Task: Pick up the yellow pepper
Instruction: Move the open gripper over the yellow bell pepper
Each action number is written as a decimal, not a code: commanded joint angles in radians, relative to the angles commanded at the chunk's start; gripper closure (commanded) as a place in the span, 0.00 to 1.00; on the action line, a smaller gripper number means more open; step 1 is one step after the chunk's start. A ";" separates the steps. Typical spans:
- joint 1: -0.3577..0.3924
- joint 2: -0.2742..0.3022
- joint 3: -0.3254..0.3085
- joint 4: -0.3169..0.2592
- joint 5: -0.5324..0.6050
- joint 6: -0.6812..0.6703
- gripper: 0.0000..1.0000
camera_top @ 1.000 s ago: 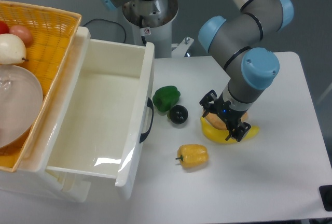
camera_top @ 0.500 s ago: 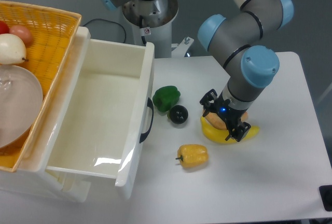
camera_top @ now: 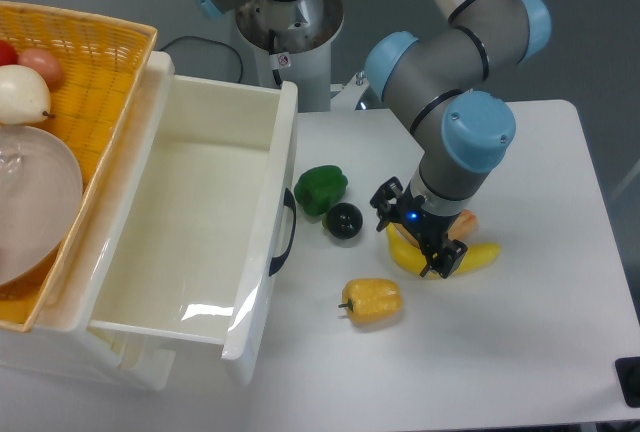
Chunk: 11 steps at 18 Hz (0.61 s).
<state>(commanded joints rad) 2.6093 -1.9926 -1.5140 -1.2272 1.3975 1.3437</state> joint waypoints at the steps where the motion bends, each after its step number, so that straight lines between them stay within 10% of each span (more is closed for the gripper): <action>1: 0.000 0.002 -0.003 0.003 -0.002 0.003 0.00; 11: -0.043 -0.005 -0.011 0.075 0.034 0.012 0.00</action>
<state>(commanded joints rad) 2.5664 -1.9972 -1.5248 -1.1520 1.4312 1.3560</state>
